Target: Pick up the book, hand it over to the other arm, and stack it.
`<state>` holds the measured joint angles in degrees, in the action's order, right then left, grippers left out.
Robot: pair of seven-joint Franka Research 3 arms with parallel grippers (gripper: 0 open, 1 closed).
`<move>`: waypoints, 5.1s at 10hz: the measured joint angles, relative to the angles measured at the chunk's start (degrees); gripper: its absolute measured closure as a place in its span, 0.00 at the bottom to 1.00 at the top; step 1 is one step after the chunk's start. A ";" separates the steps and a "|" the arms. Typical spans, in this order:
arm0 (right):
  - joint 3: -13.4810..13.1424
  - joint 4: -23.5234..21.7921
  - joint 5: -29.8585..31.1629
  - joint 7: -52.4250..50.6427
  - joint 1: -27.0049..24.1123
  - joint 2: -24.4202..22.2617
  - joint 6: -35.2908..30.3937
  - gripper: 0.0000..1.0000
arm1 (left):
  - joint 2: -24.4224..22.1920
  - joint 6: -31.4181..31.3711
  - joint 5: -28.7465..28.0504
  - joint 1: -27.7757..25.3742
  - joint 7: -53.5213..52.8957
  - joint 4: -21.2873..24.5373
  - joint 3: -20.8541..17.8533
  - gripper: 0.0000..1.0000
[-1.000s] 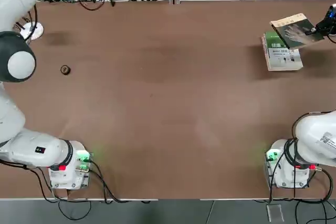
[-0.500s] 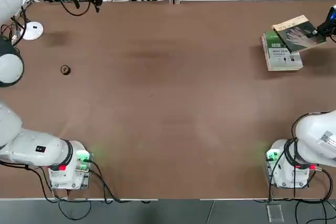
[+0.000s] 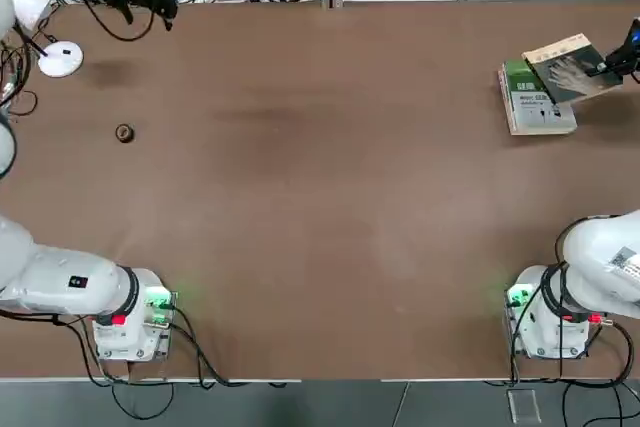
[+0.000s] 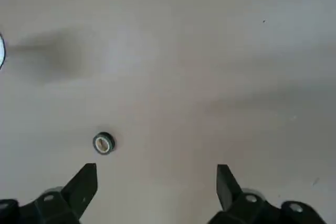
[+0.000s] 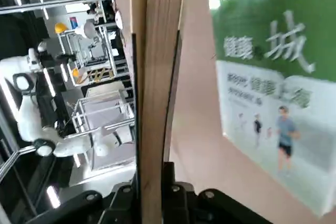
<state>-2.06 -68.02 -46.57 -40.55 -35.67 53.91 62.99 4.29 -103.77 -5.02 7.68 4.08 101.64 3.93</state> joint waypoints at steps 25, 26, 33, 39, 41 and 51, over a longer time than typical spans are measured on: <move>0.73 1.19 5.58 -2.29 2.02 2.61 7.69 0.84 | -15.32 6.16 2.23 -10.42 -8.28 4.86 0.34 0.00; 0.74 1.08 6.10 -2.30 2.29 2.61 8.06 0.84 | -15.27 5.77 2.23 -10.51 -8.28 4.86 0.33 0.00; 0.73 0.53 6.48 -2.61 2.32 2.68 8.74 0.84 | -14.72 3.27 2.23 -10.56 -8.29 4.87 0.34 0.00; 0.73 0.15 4.62 -3.21 1.88 2.68 10.68 0.84 | -14.72 3.21 2.23 -10.59 -8.36 4.87 0.30 0.00; 0.74 -0.50 3.95 -3.84 1.89 2.68 11.90 0.84 | -14.72 3.19 2.23 -10.61 -8.38 4.87 0.25 0.00; 0.80 -1.02 3.78 -4.01 2.08 2.69 12.66 0.84 | -14.72 2.60 2.23 -10.63 -8.98 4.88 0.22 0.00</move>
<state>-1.27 -69.05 -42.79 -44.56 -33.59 56.60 75.65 -10.43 -101.18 -2.79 -2.95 -4.90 106.52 4.16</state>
